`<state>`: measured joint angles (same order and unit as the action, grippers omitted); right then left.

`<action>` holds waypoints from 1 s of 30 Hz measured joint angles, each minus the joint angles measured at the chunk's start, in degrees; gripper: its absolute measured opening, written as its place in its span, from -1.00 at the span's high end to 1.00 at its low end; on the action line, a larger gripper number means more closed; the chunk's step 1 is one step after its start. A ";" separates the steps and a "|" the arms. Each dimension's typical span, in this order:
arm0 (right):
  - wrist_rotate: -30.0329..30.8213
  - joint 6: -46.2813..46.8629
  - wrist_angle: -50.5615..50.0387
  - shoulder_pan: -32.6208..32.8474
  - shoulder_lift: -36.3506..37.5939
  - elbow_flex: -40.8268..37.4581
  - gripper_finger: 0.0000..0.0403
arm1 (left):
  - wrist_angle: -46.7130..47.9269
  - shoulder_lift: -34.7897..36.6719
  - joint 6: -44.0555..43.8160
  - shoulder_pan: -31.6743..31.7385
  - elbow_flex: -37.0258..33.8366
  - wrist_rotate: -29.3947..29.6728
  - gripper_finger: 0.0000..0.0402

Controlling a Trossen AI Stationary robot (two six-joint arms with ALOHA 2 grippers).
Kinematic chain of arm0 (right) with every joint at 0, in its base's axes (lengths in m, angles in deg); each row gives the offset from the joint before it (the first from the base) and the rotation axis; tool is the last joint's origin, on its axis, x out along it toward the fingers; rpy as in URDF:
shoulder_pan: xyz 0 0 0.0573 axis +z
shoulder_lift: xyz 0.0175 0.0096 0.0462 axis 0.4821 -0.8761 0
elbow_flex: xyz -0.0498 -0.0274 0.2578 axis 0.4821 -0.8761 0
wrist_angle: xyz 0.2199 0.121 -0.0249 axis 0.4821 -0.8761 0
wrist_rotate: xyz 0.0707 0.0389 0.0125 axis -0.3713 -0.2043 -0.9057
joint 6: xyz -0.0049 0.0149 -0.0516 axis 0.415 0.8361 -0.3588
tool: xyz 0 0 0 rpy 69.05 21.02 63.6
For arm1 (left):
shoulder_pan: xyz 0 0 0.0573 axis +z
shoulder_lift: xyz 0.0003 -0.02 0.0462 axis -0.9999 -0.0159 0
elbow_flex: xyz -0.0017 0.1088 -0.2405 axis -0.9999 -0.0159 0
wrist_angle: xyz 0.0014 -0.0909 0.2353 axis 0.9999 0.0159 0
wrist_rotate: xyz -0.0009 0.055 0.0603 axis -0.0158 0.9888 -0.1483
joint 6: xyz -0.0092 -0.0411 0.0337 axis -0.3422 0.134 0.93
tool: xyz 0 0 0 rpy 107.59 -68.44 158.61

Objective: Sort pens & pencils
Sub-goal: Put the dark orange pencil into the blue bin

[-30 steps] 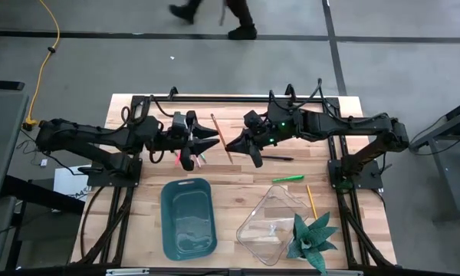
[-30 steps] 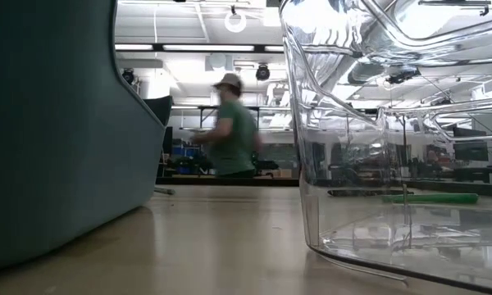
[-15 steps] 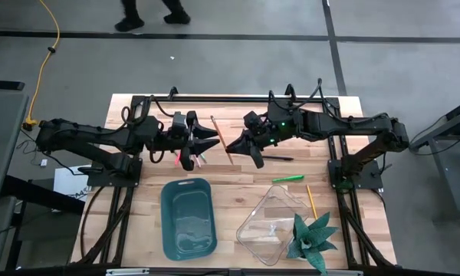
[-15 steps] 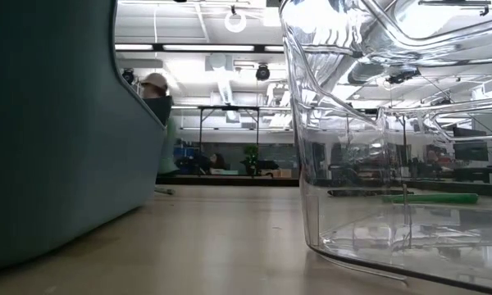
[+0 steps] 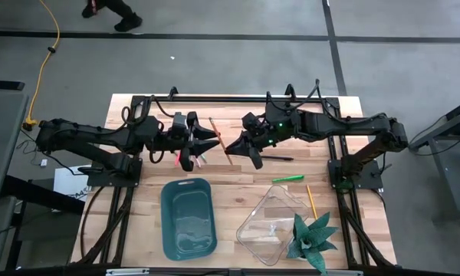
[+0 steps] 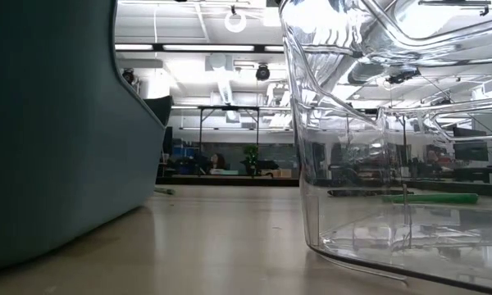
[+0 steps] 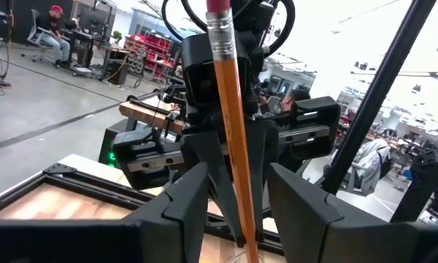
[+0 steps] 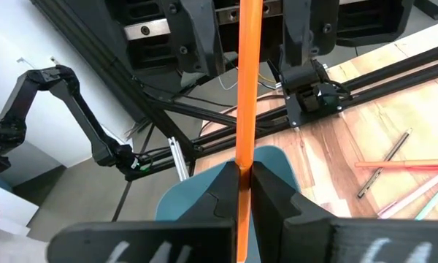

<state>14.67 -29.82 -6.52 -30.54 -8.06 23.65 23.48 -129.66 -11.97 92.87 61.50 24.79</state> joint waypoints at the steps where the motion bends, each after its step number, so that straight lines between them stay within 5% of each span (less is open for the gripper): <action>1: 0.00 -0.06 0.05 0.00 0.00 0.00 0.99 | 0.07 0.00 0.00 -0.02 0.00 -0.21 0.35; 17: -0.35 -0.22 0.17 0.00 0.02 0.00 0.99 | -0.01 0.00 1.17 -0.01 0.00 -1.64 0.87; 30: -1.09 -0.22 0.15 -0.02 0.02 0.00 0.99 | -0.06 0.00 1.41 -0.02 0.00 -1.62 0.76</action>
<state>13.58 -30.05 -6.37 -30.56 -8.04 23.65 23.42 -129.66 -10.55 92.86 61.50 23.17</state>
